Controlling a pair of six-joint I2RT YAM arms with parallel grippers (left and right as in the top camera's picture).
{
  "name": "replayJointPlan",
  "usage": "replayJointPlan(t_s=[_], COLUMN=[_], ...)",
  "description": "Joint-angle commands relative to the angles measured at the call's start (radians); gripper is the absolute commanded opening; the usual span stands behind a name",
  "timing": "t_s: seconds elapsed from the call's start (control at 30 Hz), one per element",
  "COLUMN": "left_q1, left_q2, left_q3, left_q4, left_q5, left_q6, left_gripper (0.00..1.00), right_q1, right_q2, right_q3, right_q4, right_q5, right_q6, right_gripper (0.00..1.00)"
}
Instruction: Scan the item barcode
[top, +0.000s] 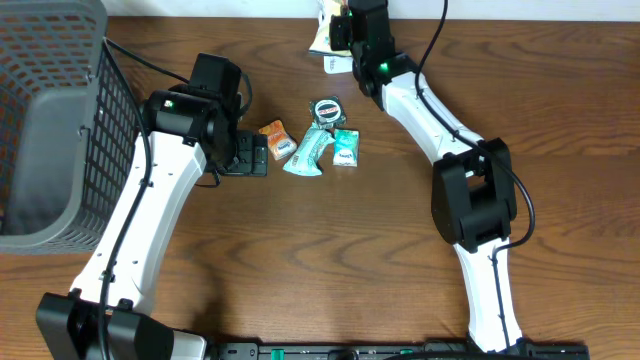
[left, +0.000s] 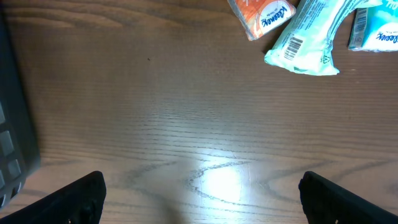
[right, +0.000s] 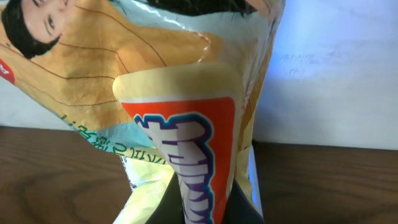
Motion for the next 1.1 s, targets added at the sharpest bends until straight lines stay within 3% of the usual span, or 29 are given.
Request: replayJointPlan(t_s=[0.0, 0.3, 0.47, 0.67, 0.8, 1.0, 1.07], left_q1=[0.000, 0.000, 0.000, 0.000, 0.000, 0.000, 0.000], left_q2=[0.003, 0.003, 0.003, 0.003, 0.003, 0.003, 0.003], left_q3=[-0.003, -0.003, -0.003, -0.003, -0.003, -0.003, -0.003], left_q4=[-0.004, -0.003, -0.004, -0.004, -0.003, -0.004, -0.003], left_q5=[-0.005, -0.005, -0.005, -0.005, -0.005, -0.005, -0.005], left_q6=[-0.005, -0.005, -0.005, -0.005, -0.005, -0.005, -0.005], left_gripper=[0.98, 0.98, 0.98, 0.98, 0.97, 0.98, 0.98], right_q1=[-0.008, -0.093, -0.217, -0.414, -0.543, -0.695, -0.751], right_q2=[-0.021, -0.076, -0.164, -0.193, -0.185, -0.185, -0.185], right_q3=[0.032, 0.033, 0.033, 0.032, 0.023, -0.002, -0.005], right_q4=[-0.002, -0.086, -0.294, -0.676, -0.838, -0.940, -0.982], right_q5=[0.028, 0.044, 0.105, 0.182, 0.218, 0.219, 0.222], right_q6=[-0.021, -0.021, -0.070, -0.272, -0.283, -0.282, -0.278], right_gripper=[0.01, 0.01, 0.01, 0.01, 0.01, 0.01, 0.39])
